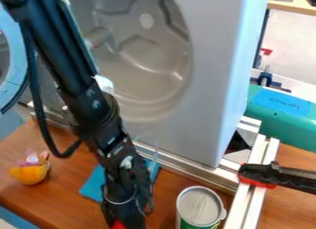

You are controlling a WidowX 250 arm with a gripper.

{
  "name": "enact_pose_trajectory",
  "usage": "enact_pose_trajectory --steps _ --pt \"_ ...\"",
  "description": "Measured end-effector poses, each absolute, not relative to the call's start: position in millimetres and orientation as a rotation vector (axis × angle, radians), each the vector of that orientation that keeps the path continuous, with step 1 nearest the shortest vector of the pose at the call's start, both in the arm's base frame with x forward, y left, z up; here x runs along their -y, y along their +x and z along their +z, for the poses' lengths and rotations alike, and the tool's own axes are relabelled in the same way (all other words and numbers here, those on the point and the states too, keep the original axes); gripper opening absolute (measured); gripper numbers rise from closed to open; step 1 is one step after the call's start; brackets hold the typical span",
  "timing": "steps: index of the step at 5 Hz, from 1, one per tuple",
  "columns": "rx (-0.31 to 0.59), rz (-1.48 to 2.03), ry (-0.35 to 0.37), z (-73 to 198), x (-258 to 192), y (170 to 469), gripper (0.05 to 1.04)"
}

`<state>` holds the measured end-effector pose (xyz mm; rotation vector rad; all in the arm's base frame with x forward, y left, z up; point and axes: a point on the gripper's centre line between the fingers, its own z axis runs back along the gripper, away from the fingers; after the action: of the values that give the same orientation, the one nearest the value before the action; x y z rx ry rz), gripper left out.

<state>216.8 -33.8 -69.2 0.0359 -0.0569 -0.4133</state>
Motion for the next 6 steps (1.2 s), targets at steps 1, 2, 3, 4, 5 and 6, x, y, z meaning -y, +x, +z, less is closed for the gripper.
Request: enact_pose_trajectory --steps 1,2,3,4,5,6 --pt "0.054 -0.409 0.024 -70.0 35.8 215.6 0.834" --pt "0.045 -0.405 0.020 -70.7 36.6 217.1 0.834" --pt "0.008 -0.381 0.035 -68.6 32.9 209.8 0.880" --pt "0.110 -0.368 0.009 -44.5 38.7 224.3 1.017" --pt "0.156 -0.325 -0.006 -28.0 33.7 231.6 1.009" --pt "0.136 -0.324 -0.009 -27.0 31.6 229.7 1.008"
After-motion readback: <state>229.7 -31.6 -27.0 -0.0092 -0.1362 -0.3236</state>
